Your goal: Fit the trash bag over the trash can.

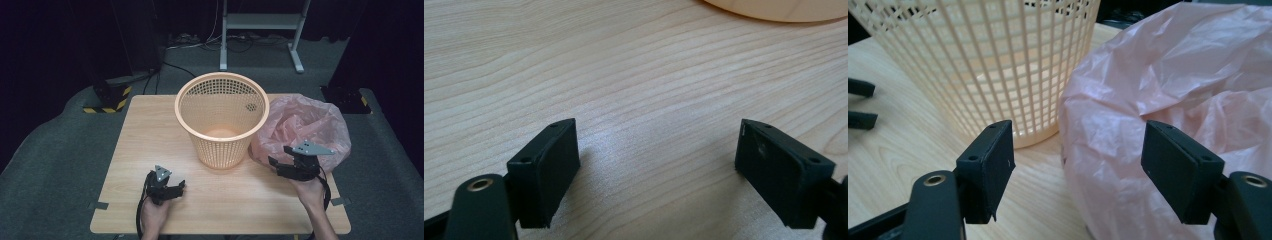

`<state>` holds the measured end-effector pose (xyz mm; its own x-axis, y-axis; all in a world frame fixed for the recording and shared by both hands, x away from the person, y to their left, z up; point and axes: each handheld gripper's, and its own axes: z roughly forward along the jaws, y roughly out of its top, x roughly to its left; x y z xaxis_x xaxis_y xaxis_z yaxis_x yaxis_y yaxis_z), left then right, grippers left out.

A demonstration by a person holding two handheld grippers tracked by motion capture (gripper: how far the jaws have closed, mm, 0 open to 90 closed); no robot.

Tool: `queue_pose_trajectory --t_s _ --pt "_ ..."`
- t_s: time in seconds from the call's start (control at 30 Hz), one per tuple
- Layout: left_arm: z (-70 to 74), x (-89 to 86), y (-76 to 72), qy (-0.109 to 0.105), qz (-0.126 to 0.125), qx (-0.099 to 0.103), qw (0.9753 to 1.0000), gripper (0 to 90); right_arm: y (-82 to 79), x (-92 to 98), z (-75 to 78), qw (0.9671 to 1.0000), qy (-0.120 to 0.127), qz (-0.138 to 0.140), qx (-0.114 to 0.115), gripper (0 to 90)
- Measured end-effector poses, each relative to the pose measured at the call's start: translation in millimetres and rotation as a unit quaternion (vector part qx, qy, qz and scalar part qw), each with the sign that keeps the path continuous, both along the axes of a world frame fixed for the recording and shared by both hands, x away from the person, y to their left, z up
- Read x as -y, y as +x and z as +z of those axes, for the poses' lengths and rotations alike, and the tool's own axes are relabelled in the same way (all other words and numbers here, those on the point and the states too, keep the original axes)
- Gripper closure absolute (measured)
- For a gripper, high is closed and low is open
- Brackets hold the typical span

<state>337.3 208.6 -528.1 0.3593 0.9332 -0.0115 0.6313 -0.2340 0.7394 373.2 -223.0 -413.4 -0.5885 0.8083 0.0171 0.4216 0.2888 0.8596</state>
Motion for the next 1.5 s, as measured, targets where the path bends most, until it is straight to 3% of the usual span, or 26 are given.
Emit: queue_pose_trajectory --t_s 0.3,0.63,1.13,1.27,1.5 --pt "0.0 -0.1 0.1 0.0 0.0 0.0 1.0 18.0 11.0 5.4 6.2 0.9999 0.002 -0.013 -0.005 29.5" --pt "0.0 -0.1 0.2 0.0 0.0 0.0 1.0 18.1 27.6 14.6 16.2 0.999 -0.003 -0.045 -0.003 28.2" --pt "0.0 -0.2 0.2 0.0 0.0 0.0 1.0 18.1 49.1 24.9 18.7 0.9965 -0.017 -0.081 -0.009 28.6" --pt "0.0 -0.2 0.1 -0.001 0.001 0.0 1.0 18.3 56.8 27.7 15.7 0.9953 -0.014 -0.094 -0.017 28.9" --pt "0.0 -0.2 0.1 -0.001 0.001 0.0 1.0 18.4 69.4 29.1 12.4 0.993 -0.031 -0.11 -0.031 28.9"
